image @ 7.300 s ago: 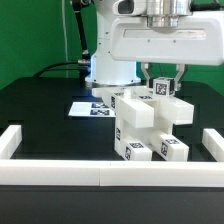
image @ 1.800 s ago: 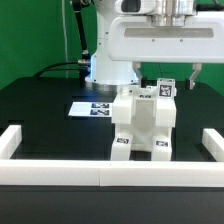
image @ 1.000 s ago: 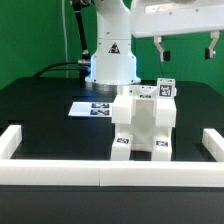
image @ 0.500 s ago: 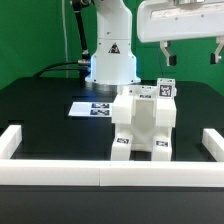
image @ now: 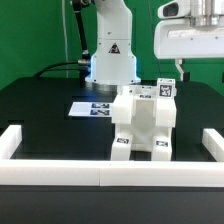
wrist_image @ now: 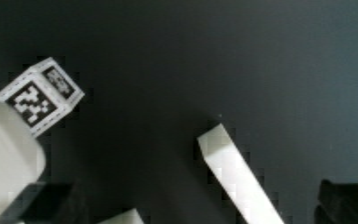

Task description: Assemble chair

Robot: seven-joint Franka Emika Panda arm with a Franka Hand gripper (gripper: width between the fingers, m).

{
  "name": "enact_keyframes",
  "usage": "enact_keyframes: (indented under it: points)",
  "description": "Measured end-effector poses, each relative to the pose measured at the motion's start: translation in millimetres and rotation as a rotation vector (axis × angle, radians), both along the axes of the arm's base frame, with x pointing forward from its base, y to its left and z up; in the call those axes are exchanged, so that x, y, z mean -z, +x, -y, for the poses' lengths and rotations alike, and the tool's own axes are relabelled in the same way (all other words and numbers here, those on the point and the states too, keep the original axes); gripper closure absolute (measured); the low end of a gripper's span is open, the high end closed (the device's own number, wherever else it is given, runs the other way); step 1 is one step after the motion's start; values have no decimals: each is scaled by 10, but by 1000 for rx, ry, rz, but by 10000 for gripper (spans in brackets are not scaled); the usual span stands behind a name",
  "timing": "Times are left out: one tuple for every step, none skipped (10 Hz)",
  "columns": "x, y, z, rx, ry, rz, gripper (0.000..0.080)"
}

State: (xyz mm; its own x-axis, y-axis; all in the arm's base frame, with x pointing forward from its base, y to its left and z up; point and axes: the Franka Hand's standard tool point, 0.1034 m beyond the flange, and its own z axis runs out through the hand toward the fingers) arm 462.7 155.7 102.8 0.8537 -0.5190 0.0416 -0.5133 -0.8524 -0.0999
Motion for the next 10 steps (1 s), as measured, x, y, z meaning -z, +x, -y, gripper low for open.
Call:
enact_keyframes:
  points:
    - [84, -32, -37, -3, -10, 0, 151]
    - [160, -82, -90, -9, -18, -8, 151]
    - [214, -127, -136, -20, -23, -8, 151]
    - [269, -194, -191, -36, -29, -16, 151]
    - [301, -224, -229, -40, -32, -13, 151]
    - [301, -220, -224, -43, -33, -13, 151]
    - [302, -219, -221, -42, -33, -13, 151]
    - [303, -219, -221, -42, -33, -13, 151]
    - [311, -238, -232, -38, -33, -12, 151]
    - [354, -336, -271, -47, -37, -13, 151]
